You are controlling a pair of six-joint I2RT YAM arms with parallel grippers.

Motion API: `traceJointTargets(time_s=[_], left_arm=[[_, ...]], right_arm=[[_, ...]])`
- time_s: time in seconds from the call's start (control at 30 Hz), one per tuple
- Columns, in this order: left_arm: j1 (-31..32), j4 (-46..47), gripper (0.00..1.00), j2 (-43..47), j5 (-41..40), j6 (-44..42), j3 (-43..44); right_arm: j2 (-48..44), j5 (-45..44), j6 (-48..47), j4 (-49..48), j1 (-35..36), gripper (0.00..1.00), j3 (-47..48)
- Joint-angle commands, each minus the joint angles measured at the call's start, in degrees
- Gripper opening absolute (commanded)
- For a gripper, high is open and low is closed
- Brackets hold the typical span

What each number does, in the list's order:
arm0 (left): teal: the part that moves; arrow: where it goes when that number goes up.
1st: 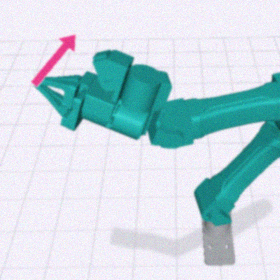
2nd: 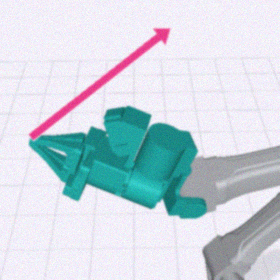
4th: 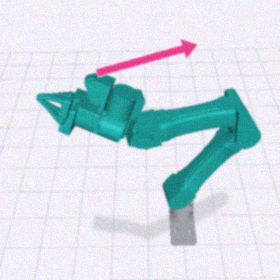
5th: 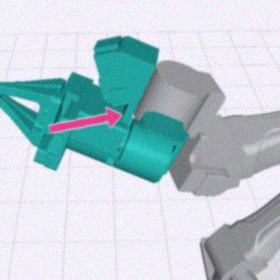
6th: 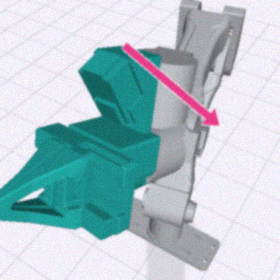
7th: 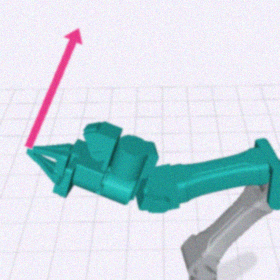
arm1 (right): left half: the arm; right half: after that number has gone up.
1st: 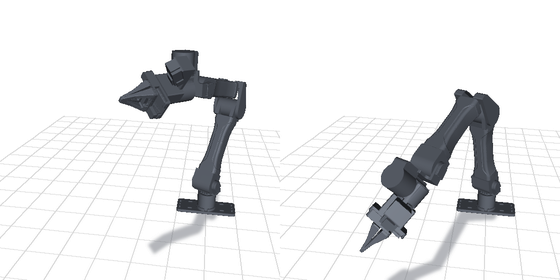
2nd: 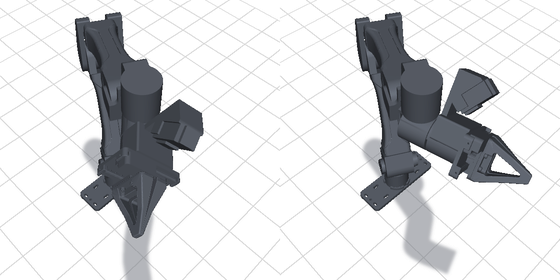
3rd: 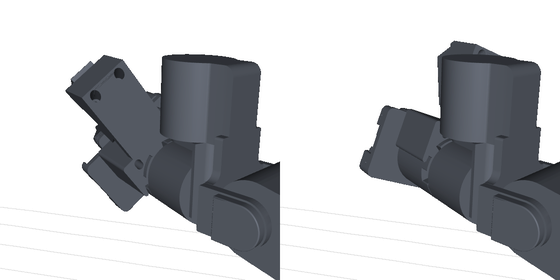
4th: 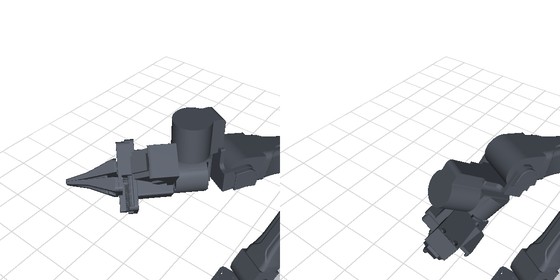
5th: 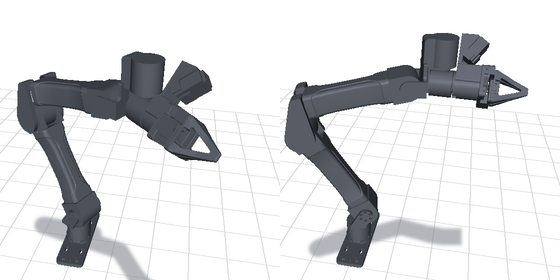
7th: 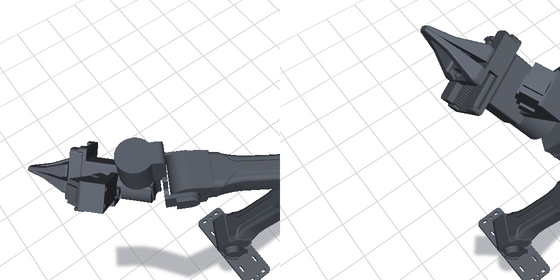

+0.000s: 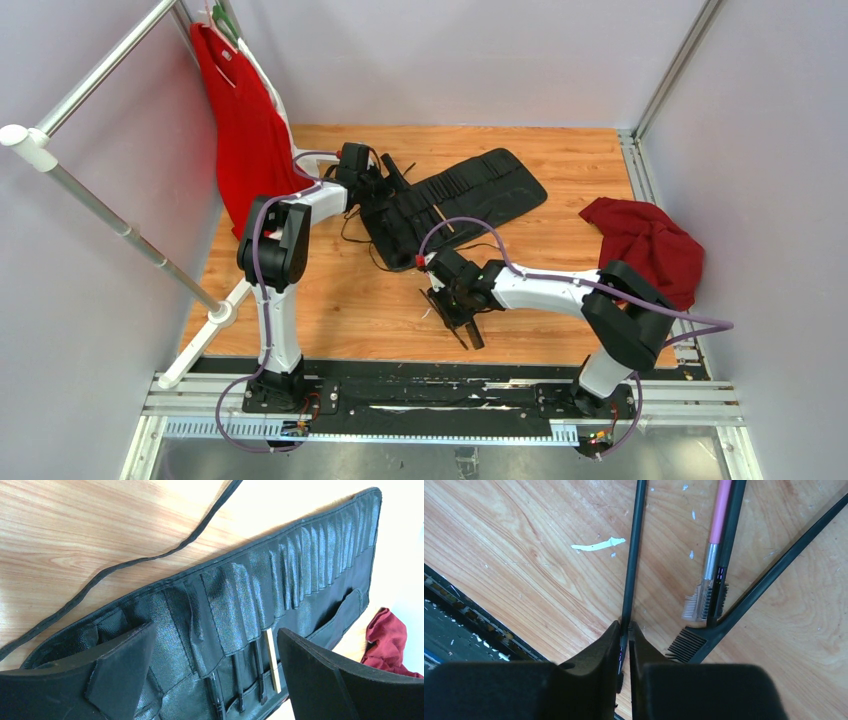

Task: Organize the makeup
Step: Pick up the makeup brush from the center of the board.

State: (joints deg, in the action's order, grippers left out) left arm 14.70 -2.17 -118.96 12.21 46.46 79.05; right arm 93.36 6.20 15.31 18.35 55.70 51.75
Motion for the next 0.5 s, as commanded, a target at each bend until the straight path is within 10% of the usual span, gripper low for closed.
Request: traceJointTargets(time_s=[0.0,0.47], left_arm=[[-0.6,-6.3,0.98,-0.7,-1.7,-1.3,-1.8],[-0.6,-6.4,0.98,-0.1,-1.8,-1.3,-2.1]], right_arm=[[1.6,-2.4,0.5,0.5,1.0,0.08,-2.0],[-7.1,-10.1,-4.5,12.7,-0.1,0.01,11.6]])
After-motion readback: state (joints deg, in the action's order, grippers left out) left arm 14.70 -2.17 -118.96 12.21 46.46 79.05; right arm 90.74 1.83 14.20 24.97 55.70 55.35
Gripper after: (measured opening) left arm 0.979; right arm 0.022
